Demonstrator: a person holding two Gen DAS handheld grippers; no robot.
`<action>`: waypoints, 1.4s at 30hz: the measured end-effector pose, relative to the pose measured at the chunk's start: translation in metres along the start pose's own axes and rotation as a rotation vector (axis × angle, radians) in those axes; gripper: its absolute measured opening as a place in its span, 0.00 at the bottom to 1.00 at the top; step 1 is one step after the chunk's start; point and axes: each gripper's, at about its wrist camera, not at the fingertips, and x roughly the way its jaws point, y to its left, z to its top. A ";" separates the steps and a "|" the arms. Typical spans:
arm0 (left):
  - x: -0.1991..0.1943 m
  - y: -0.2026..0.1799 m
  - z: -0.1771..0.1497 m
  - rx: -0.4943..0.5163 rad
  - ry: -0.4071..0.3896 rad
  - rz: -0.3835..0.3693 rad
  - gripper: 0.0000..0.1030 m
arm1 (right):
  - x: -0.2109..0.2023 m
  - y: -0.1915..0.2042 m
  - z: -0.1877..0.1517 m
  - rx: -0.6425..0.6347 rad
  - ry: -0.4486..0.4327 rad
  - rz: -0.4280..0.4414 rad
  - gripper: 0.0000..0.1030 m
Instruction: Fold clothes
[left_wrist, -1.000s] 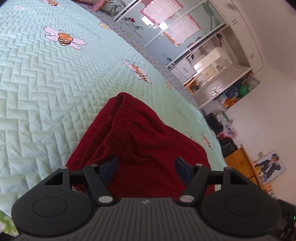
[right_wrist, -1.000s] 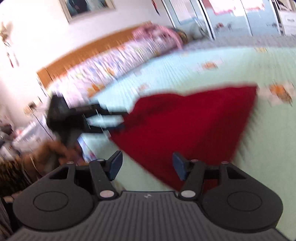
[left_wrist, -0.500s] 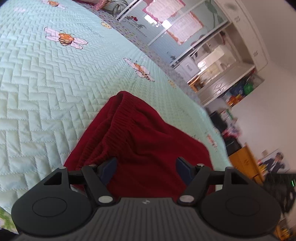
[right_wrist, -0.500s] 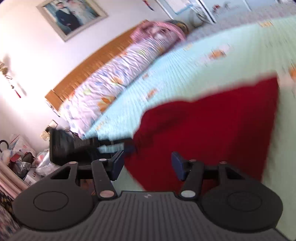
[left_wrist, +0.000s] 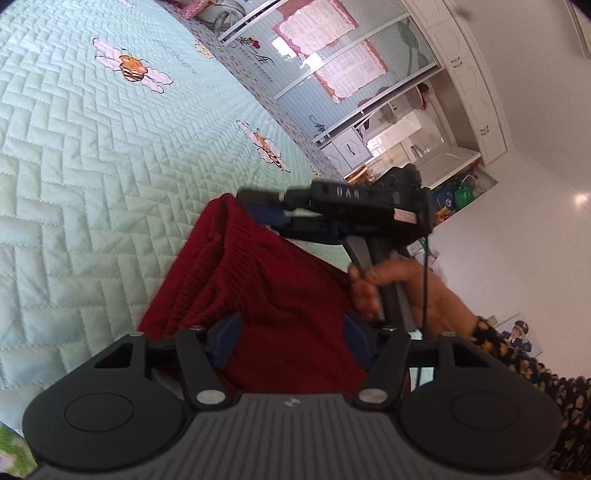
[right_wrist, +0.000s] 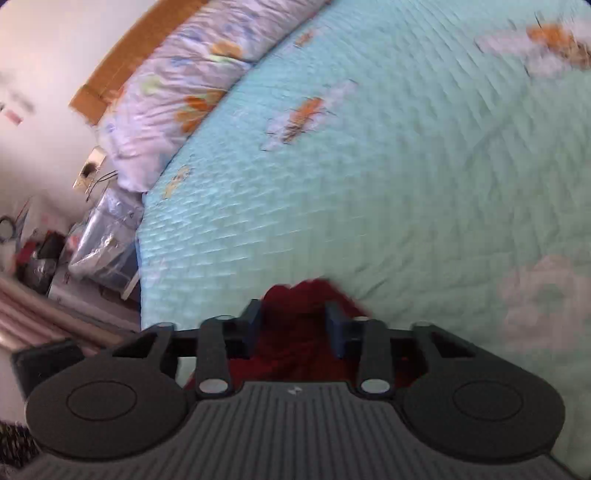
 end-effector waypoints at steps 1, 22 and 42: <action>0.000 0.001 0.000 -0.011 0.001 -0.007 0.62 | -0.004 -0.004 0.001 0.015 -0.024 -0.010 0.34; 0.019 -0.073 0.066 -0.021 -0.117 -0.166 0.83 | -0.178 -0.042 -0.116 0.433 -0.693 0.029 0.55; 0.082 -0.047 0.052 0.011 -0.053 -0.048 0.78 | -0.207 -0.084 -0.150 0.413 -0.794 -0.233 0.55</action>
